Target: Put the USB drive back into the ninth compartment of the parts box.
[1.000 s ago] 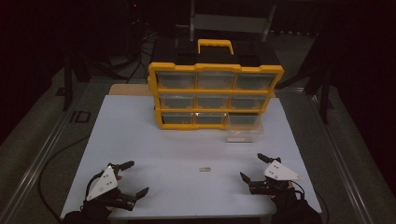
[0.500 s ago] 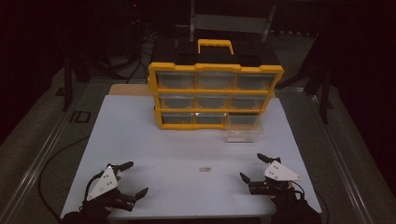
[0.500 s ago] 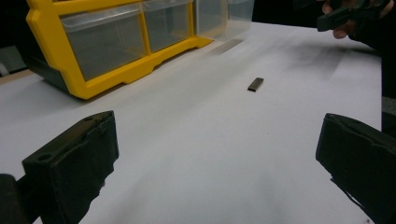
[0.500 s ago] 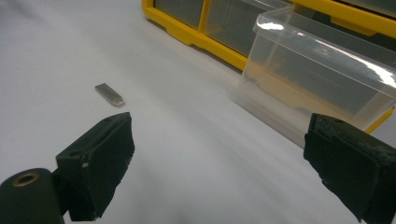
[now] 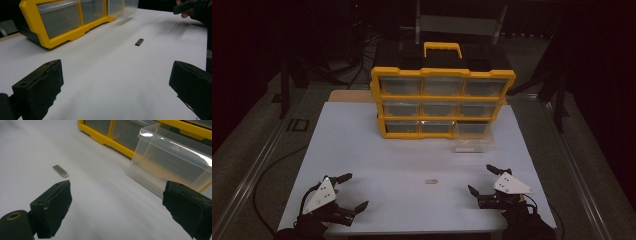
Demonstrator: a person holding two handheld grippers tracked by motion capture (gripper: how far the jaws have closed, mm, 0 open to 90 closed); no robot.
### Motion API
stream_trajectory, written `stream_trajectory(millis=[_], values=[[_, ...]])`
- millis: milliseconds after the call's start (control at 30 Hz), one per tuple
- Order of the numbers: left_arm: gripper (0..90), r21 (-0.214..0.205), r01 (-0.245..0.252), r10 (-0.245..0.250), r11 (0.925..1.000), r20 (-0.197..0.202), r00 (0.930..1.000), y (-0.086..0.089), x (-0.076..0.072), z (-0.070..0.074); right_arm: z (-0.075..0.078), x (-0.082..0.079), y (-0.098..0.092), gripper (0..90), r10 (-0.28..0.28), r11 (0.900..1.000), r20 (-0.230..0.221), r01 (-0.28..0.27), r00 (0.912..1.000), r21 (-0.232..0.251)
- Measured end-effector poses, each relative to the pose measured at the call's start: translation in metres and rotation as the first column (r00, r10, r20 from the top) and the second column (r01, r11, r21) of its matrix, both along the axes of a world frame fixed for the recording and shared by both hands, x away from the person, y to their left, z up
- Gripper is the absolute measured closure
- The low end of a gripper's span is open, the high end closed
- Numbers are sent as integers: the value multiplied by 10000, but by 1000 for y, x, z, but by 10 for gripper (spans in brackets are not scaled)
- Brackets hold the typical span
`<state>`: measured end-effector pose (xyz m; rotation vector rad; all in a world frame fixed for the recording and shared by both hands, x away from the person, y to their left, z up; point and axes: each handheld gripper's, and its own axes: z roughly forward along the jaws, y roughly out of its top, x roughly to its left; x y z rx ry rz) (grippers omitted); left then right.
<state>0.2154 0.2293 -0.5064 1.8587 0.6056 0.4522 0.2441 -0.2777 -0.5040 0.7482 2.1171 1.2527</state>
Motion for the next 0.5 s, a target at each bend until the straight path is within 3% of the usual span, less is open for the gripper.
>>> stream_trajectory(millis=[100, 500], values=[[0, -239, 87, -88, 9997, -20, 10000, -1, 2, 6, 0, 0, 1, 82, 45, 10000, 24, -45, 10000, 18], [0, 12, 688, -688, 9976, -125, 9976, -18, 18, 28, 1, 0, 0, 82, 97, 9999, 52, -98, 9999, 77]])
